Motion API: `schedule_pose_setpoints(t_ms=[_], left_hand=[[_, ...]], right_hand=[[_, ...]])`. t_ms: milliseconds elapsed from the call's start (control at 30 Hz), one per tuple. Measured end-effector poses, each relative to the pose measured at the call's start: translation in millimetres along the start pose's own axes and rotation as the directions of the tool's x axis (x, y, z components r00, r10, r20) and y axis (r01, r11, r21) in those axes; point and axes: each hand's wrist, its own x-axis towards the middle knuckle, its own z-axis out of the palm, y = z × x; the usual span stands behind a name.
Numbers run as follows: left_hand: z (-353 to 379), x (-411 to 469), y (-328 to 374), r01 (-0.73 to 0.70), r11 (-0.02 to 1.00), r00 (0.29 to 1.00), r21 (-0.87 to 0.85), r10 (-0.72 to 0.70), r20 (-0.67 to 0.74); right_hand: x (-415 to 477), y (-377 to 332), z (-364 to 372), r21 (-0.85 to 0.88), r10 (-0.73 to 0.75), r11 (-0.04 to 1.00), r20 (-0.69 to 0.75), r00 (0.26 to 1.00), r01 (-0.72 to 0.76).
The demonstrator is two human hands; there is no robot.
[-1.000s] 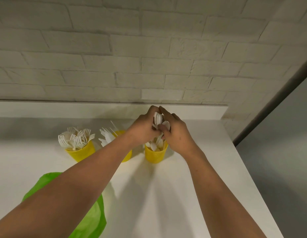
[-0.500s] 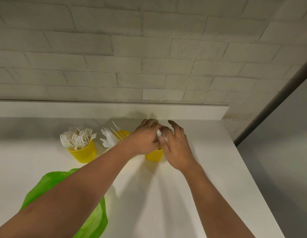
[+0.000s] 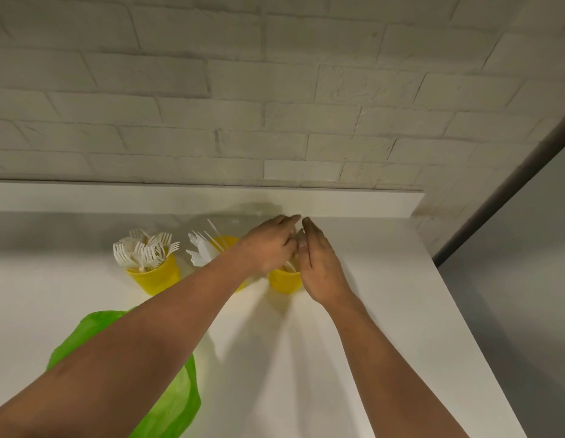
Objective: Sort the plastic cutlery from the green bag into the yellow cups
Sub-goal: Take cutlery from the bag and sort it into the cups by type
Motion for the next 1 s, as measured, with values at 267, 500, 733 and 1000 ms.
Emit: schedule_pose_setpoints(t_ms=[267, 500, 733, 1000], left_hand=[[-10, 3, 1, 0.102, 0.991, 0.993, -0.086, -0.096, 0.068], [-62, -43, 8, -0.045, 0.796, 0.915, -0.603, -0.21, -0.344], [-49, -181, -15, -0.139, 0.654, 0.836, -0.743, -0.325, -0.442], [-3, -307, -82, 0.188, 0.8, 0.678, -0.57, -0.526, -0.514]], right_hand=[[-2, -6, 5, 0.046, 0.022, 0.999, 0.013, 1.0, -0.022], [-17, -27, -20, 0.153, 0.055, 0.987, -0.092, 0.994, -0.041], [-60, -77, -22, 0.316, -0.006, 0.946, -0.19, 0.982, 0.067], [-113, -150, 38, 0.374, -0.331, 0.873, -0.017, 0.943, 0.313]])
